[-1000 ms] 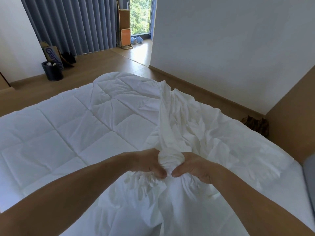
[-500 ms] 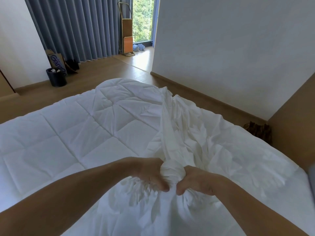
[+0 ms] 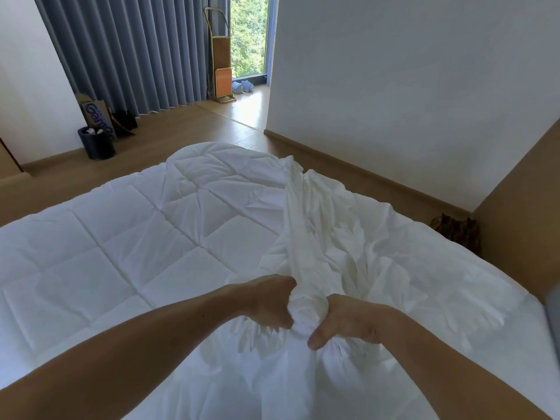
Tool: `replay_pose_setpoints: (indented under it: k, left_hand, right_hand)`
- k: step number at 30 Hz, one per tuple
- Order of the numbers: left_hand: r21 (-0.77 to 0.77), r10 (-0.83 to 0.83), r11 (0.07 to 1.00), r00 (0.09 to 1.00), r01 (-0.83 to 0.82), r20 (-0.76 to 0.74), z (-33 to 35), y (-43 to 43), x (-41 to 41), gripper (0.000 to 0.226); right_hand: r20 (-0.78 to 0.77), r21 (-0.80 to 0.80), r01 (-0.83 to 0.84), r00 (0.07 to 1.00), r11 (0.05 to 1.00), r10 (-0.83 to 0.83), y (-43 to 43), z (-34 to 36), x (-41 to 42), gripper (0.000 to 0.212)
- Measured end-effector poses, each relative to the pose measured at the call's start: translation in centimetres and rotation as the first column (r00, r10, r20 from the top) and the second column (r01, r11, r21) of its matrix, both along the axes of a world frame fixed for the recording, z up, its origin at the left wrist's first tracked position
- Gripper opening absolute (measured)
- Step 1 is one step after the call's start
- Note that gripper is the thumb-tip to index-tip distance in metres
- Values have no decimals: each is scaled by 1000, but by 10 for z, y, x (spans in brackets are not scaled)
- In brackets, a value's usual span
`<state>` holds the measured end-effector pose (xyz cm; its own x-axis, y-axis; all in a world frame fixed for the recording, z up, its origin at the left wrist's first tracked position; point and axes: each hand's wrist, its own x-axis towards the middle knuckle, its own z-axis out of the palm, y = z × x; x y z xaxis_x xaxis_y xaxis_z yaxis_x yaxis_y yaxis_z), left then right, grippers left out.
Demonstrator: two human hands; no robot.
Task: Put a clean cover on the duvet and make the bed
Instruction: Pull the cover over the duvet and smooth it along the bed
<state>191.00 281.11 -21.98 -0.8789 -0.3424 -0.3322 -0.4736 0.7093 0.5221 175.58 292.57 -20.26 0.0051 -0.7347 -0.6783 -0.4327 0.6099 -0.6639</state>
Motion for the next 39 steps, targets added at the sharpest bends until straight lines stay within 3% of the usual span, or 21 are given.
replay_pose_setpoints:
  k: [5,6,9,12,15,17,19,22,24,26,29,35,39]
  left_hand:
    - [416,136,902,990,-110,-31,3,-10,11,16]
    - [468,161,876,986,-118,-53,4,-10,13,14]
    - [582,201,804,977,-124,-70,6,-7,16,13]
    - [675,172,728,985,-124,-4,8,-7,19,25]
    - [583,104,803,993,-121,63,14,-7,16,20]
    - [389,58,918,996,-79,67,20,-7,11,17]
    - [216,30,976,999,-35,27,23,-6,6,24]
    - [39,-23,999,1000,23,-20,15,-4,2,23]
    - [-1,-28,1000,1000,28,-5,9,-2,2,24]
    - [80,-6,997,1000,5,14,6,-1,2,25]
    - [306,29,951,998,-46,59,7,0,5,23]
    - [557,113,826,994,-89,-9,-5,-1,22,15]
    - [673,96,737,995,-65,-9,-9,-6,26,20]
  right_hand:
    - [-83,-125,28,996,992,-39,-6,-2,1,27]
    - [-107,-154,20,994,988,-37,-9,1,2,17]
    - [-134,-184,1,991,983,-26,-15,7,0,27]
    - [-81,-176,-5,997,984,-9,-14,5,0,18]
    - [71,-136,21,997,990,-12,-7,-2,1,27]
    - [183,-65,72,981,995,-59,-2,-7,0,34]
    - [251,15,129,959,991,-129,1,-9,-1,41]
    - [219,56,129,966,990,-138,0,-6,-4,34]
    - [136,58,56,989,997,-63,-1,-1,-4,36]
    - [20,45,-22,1000,999,21,-2,0,-3,48]
    - [-29,-4,-28,999,1000,28,-1,-5,0,45]
    - [90,-116,57,995,992,-46,-2,-6,7,45]
    - [166,-41,-21,986,999,28,-2,1,7,44]
